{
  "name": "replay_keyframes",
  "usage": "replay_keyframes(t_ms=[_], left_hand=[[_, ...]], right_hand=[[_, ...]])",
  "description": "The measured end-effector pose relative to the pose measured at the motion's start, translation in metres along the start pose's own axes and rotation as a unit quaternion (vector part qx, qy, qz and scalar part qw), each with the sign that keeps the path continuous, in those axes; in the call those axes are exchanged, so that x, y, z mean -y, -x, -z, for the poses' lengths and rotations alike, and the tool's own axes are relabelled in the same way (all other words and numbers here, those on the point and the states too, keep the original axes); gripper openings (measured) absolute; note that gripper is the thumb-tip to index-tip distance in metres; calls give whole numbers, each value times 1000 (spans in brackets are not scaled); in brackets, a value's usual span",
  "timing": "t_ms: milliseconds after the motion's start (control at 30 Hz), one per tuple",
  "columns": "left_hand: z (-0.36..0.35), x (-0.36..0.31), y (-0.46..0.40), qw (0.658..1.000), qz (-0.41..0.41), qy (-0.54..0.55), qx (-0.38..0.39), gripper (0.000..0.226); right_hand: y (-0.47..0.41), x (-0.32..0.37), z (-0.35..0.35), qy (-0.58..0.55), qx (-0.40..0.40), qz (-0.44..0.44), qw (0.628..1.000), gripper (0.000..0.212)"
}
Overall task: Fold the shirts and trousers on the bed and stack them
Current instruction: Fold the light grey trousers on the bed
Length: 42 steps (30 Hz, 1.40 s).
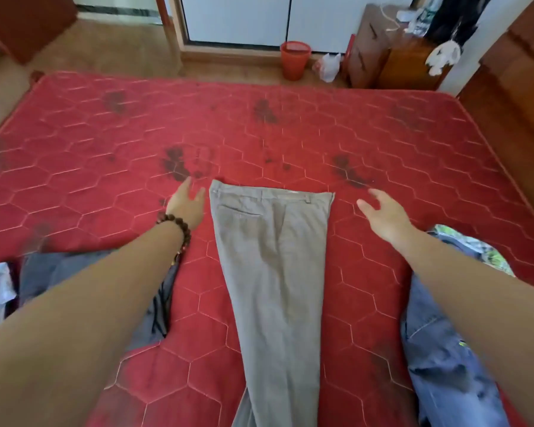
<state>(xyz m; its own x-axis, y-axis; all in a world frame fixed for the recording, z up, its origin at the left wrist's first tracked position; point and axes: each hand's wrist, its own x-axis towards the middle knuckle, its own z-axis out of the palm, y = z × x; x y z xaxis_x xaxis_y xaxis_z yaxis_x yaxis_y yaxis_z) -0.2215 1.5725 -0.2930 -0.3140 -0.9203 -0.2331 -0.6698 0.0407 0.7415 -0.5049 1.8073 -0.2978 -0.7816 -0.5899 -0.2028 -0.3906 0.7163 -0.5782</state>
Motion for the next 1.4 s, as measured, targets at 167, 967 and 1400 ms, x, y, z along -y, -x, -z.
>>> replay_keyframes(t_ms=[167,967,1400], left_hand=[[-106,68,45,975,-94,-133,150,52],[-214,197,97,879,-254,-387,111,58],[-151,328,353,868,-299,-358,173,61]], right_hand=[[45,-50,-124,176,106,126,970,52],[116,-102,-272,269,74,168,946,68],[425,-159,-302,222,65,147,962,59]])
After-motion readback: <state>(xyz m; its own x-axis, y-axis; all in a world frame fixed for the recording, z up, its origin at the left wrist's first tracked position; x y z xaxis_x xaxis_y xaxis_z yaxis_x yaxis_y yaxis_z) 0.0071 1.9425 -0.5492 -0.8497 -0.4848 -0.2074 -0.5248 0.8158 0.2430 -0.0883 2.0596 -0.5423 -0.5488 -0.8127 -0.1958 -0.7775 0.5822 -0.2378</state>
